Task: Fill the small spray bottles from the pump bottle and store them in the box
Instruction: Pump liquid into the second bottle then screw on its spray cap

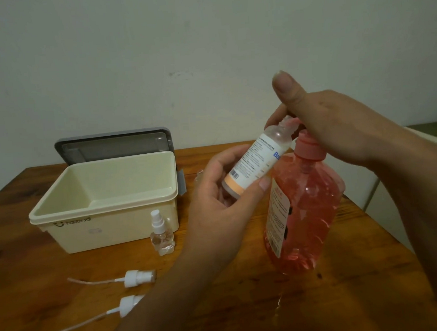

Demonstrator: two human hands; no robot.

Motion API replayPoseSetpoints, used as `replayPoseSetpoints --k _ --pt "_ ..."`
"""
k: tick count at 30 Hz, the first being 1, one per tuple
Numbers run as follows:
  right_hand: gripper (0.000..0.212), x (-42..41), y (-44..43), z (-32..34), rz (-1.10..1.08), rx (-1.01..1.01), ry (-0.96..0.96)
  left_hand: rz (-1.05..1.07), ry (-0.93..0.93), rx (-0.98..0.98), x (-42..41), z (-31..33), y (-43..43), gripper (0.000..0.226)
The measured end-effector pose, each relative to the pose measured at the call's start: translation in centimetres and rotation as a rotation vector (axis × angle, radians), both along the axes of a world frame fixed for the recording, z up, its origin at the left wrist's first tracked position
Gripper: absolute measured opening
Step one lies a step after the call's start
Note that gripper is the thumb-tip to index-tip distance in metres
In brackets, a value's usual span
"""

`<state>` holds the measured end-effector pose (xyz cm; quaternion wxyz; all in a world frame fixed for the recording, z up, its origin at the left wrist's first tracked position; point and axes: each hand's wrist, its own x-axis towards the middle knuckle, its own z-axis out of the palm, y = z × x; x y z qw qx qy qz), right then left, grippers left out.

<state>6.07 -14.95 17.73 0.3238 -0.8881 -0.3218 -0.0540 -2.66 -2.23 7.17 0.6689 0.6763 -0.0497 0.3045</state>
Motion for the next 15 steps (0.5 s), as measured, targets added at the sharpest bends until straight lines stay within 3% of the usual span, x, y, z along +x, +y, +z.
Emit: replayPoseSetpoints --k 15 --pt "0.081 -0.26 0.19 0.19 0.010 0.017 0.005 -0.007 0.003 -0.020 0.01 0.01 0.19 0.043"
